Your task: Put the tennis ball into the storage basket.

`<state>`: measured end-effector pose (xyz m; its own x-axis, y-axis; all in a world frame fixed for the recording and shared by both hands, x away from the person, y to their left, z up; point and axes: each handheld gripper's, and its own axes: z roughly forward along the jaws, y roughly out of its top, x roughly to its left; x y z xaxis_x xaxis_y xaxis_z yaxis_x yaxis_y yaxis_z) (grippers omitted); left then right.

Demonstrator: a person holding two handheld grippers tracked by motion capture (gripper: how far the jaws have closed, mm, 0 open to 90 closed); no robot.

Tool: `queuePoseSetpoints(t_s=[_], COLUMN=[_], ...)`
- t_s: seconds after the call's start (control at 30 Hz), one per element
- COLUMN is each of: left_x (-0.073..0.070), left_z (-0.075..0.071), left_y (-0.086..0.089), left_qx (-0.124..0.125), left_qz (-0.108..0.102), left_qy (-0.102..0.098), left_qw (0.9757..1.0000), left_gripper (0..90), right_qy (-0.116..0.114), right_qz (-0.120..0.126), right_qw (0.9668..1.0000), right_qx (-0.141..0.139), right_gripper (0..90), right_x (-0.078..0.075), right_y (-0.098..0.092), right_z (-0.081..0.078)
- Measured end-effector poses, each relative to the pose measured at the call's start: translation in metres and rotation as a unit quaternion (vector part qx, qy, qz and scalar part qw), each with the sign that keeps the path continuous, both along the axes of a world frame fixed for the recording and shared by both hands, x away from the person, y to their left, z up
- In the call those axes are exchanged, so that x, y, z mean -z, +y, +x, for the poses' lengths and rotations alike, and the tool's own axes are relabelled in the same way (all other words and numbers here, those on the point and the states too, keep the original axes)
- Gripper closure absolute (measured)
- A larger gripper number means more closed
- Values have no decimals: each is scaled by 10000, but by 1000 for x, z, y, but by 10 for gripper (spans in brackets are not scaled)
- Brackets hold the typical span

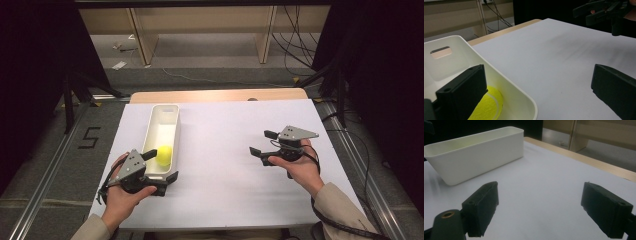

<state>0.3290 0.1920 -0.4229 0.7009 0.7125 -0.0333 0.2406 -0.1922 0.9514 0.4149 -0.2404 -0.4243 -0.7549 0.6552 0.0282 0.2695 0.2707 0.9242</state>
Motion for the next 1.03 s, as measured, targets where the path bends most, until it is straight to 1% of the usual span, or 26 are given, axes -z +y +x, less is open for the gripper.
queuePoseSetpoints(t_s=[0.5,0.8,1.03], left_x=[0,1,0], left_z=[0,1,2], left_y=[0,1,0], left_qx=[-1,-14,-16], left_qz=[3,-5,-19], left_qy=[0,16,51], left_qw=[10000,10000,10000], left_gripper=[0,0,0], right_qy=[33,-22,3], right_qz=[25,77,94], right_qw=[10000,9999,9996], right_qx=[-7,-127,-265], right_gripper=[153,156,158], right_x=[3,3,5], right_y=[-5,-5,-4], right_z=[-5,-7,-7])
